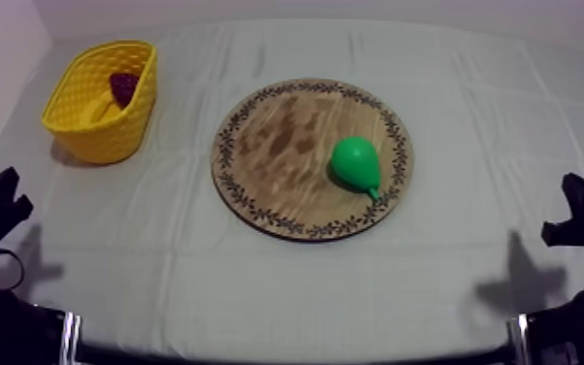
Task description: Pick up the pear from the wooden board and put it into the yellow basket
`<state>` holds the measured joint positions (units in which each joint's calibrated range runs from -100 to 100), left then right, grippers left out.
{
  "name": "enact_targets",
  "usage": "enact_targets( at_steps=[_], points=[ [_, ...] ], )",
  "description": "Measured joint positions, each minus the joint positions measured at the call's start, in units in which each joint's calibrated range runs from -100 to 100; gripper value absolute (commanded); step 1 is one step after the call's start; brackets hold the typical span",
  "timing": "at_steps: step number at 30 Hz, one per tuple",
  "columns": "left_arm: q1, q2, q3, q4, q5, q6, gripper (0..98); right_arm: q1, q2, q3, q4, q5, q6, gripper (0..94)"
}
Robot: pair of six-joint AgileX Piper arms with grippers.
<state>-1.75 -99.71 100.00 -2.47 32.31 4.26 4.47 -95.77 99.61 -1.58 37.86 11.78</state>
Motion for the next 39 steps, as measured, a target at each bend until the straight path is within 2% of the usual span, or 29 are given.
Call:
enact_targets(
  at_steps=[8,13,17,22,28,39],
  points=[
    [0.0,0.0,-0.8,-0.23,0.4,-0.6,0.0,0.0,0.0,0.0,0.0,0.0,0.0,0.5],
    [0.0,2.2,-1.8,-1.72,-1.2,-0.1,0.0,0.0,0.0,0.0,0.0,-0.1,0.0,0.5],
    [0.1,5.2,-5.0,-1.61,-1.5,-0.1,0.0,0.0,0.0,0.0,0.0,-0.1,0.0,0.5],
    [0.6,10.7,-11.7,0.33,-0.1,-1.7,0.0,0.0,0.0,0.0,0.0,-0.1,0.1,0.5],
    [1.3,19.5,-21.1,1.69,2.3,-4.0,0.0,0.0,0.0,0.0,0.0,-0.1,0.1,0.5],
    [2.6,39.1,-44.3,6.79,9.9,-9.4,0.0,0.0,0.0,0.0,0.0,0.0,-0.1,0.5]
  ],
)
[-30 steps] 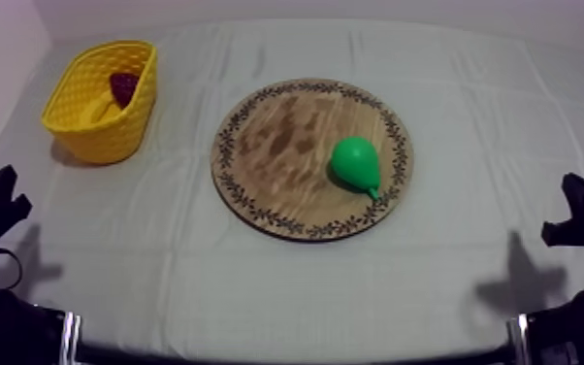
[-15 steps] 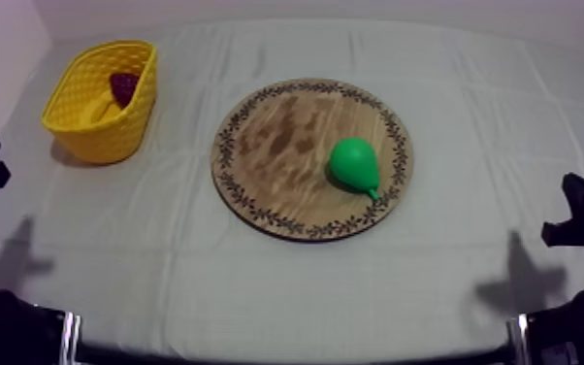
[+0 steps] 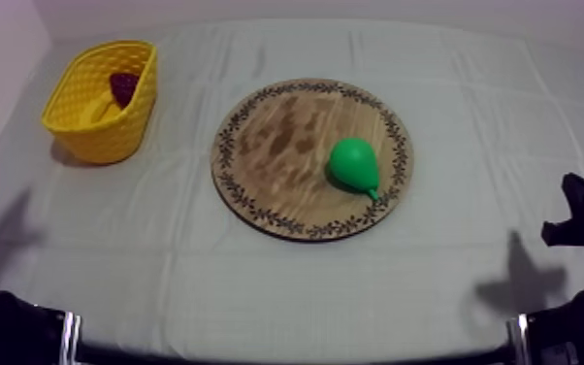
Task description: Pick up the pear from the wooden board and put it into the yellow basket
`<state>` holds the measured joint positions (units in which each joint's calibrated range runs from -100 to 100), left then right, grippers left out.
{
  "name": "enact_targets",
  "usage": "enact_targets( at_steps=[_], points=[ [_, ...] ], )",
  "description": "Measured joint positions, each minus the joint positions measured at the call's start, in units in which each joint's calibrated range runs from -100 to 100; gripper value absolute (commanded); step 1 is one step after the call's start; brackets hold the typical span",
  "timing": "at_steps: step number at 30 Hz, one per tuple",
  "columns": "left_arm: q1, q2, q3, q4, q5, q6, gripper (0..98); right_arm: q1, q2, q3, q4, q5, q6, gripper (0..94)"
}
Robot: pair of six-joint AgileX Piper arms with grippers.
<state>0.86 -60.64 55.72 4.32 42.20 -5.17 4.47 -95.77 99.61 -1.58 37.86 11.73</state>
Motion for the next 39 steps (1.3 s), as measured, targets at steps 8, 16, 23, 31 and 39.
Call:
enact_targets(
  at_steps=[8,16,23,31,39],
  points=[
    [3.8,11.8,-14.4,3.29,3.2,-3.7,0.0,0.0,0.0,0.0,0.0,0.0,0.0,0.5],
    [7.6,22.4,-28.1,4.39,9.8,-6.0,0.0,0.0,0.0,0.0,0.0,0.0,0.0,0.5],
    [11.0,32.3,-39.8,3.72,11.7,-7.8,0.0,0.0,0.0,0.0,0.0,0.0,0.1,0.5],
    [15.2,44.4,-51.8,1.01,14.4,-7.8,0.0,0.0,0.0,0.0,0.0,0.0,0.1,0.5],
    [19.7,55.2,-62.2,-2.82,14.8,-7.7,0.0,0.0,0.0,0.0,0.0,0.0,0.1,0.5]
  ],
)
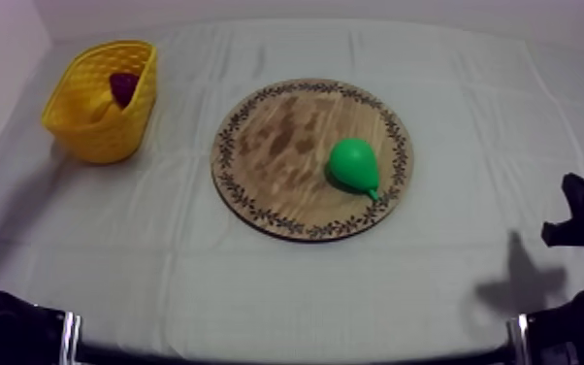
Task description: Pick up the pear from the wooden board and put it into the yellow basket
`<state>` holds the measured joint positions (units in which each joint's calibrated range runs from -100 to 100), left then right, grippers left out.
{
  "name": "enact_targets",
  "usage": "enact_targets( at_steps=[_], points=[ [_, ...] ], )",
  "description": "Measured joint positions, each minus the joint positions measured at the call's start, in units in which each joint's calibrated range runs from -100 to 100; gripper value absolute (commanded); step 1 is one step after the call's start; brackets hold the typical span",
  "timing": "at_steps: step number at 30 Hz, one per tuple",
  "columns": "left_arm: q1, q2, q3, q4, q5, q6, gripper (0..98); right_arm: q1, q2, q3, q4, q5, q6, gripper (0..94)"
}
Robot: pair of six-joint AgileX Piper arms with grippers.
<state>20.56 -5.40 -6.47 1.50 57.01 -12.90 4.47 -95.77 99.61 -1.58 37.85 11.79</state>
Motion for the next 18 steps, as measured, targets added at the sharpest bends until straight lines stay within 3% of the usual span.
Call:
enact_targets(
  at_steps=[4,18],
  points=[
    [3.3,4.5,-1.1,-2.13,-0.1,0.1,0.0,0.0,0.0,0.0,0.0,0.0,0.0,0.5],
    [14.2,10.2,9.8,-4.93,-7.8,-0.2,0.0,0.0,0.0,0.0,0.0,0.0,0.0,0.5]
  ],
)
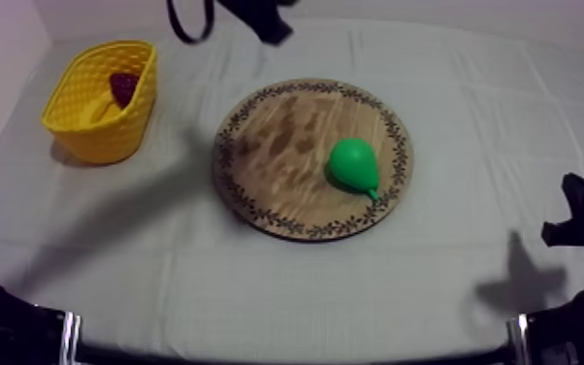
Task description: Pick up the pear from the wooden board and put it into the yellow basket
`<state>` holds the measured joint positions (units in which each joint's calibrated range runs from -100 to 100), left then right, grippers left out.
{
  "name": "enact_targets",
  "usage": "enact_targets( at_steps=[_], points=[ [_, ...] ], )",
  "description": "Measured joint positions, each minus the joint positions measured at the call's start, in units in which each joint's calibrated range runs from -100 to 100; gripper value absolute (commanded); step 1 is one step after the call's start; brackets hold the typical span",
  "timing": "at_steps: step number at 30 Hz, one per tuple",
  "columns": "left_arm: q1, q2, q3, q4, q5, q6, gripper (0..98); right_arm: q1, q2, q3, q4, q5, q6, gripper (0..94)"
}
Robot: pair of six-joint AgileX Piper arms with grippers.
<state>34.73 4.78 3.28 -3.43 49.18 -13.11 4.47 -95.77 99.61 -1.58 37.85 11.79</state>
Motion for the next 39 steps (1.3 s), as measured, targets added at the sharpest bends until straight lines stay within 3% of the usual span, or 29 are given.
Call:
enact_targets(
  at_steps=[9,23,26,32,39],
  points=[
    [4.4,3.7,3.1,-1.37,-3.8,0.8,0.0,0.0,0.0,0.0,0.0,-0.1,0.0,0.5],
    [5.5,9.8,0.8,-2.62,-4.3,1.2,1.8,0.0,0.0,0.0,0.0,-0.1,0.0,0.5],
    [5.4,10.3,0.2,-2.72,-4.4,1.4,15.8,0.0,0.0,0.0,0.0,0.0,0.0,0.5],
    [4.7,11.4,-0.2,-3.05,-2.6,2.6,59.1,0.0,0.0,0.0,0.0,0.0,0.0,0.5],
    [4.6,12.7,-0.1,-2.50,3.5,-2.6,90.0,0.0,0.0,0.0,0.0,0.0,0.0,0.5]
  ],
)
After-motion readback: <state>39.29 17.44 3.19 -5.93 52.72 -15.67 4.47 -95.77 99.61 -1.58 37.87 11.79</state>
